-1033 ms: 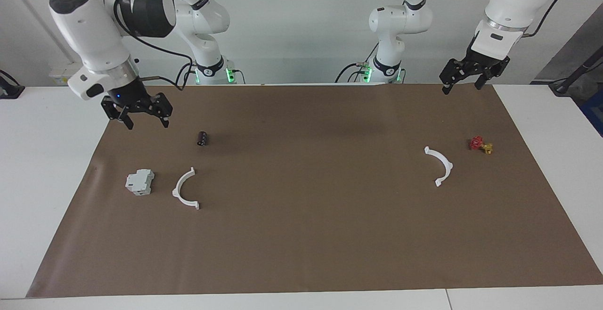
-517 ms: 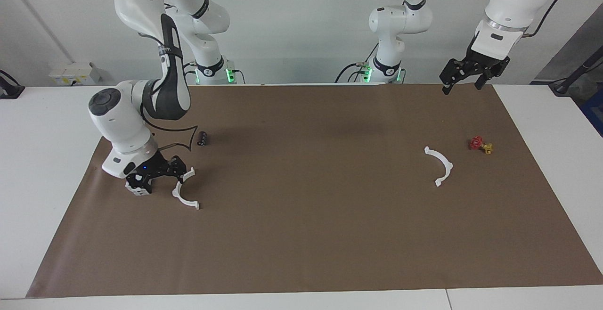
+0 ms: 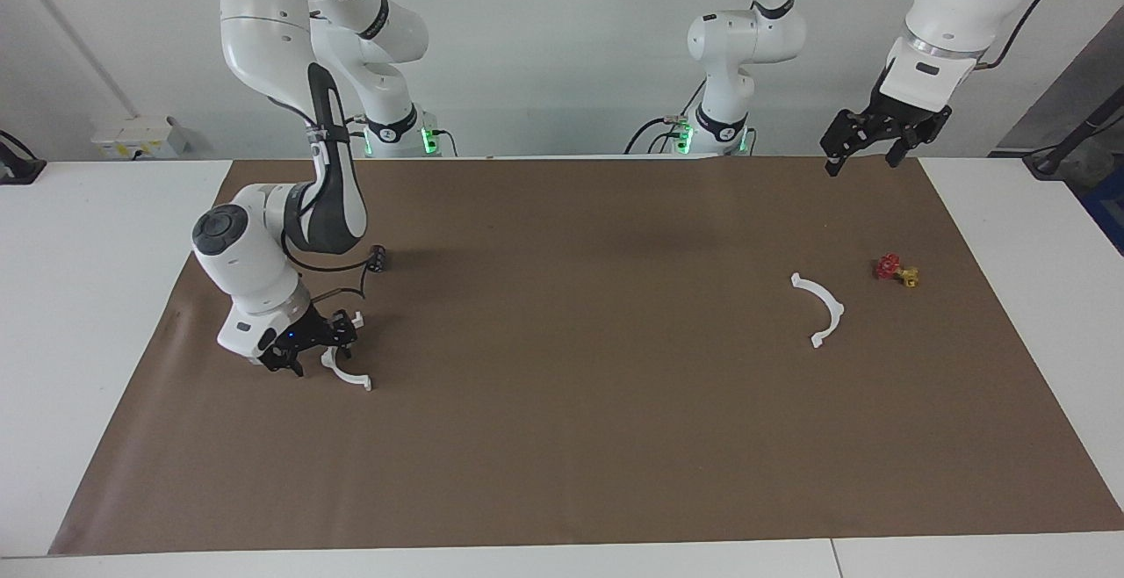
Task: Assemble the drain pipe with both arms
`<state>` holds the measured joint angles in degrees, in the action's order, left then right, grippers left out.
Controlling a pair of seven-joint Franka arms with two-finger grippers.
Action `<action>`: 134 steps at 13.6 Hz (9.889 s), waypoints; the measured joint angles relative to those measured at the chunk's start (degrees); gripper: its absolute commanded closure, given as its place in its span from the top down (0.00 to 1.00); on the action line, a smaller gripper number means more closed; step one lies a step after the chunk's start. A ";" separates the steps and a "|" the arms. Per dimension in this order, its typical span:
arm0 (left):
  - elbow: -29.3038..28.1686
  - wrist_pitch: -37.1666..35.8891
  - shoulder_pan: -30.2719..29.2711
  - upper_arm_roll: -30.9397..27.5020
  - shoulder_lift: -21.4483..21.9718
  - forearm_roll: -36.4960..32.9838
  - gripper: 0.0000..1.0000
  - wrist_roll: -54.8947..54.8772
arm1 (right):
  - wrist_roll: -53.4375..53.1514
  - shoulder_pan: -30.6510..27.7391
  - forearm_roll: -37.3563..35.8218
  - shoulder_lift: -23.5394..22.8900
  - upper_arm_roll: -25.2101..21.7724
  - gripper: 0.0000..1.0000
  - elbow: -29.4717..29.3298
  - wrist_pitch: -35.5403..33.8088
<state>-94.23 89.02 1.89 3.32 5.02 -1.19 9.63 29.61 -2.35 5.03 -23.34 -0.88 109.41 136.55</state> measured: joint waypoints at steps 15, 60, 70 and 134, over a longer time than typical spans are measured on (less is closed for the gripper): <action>-0.50 0.35 0.00 -0.02 0.01 0.00 1.00 0.00 | -35.38 14.18 -0.90 2.06 0.86 0.00 -6.66 -9.93; -29.42 39.25 -4.79 -1.40 -2.09 0.20 1.00 0.81 | -48.33 12.90 -7.74 14.96 -0.69 1.00 -5.91 -22.11; -41.22 51.42 -7.87 -1.18 -3.83 0.42 1.00 10.70 | -29.02 -0.77 -7.74 24.19 -0.57 1.00 -15.48 -44.23; -19.49 44.70 33.96 -0.03 -23.83 -1.91 0.00 76.71 | -29.98 2.45 -5.29 22.68 -1.96 1.00 -20.39 -49.45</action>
<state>-113.73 133.72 35.85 3.29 -18.81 -3.10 86.35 -0.37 0.09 -0.26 -0.66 -2.84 89.02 87.09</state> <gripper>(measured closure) 0.930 0.000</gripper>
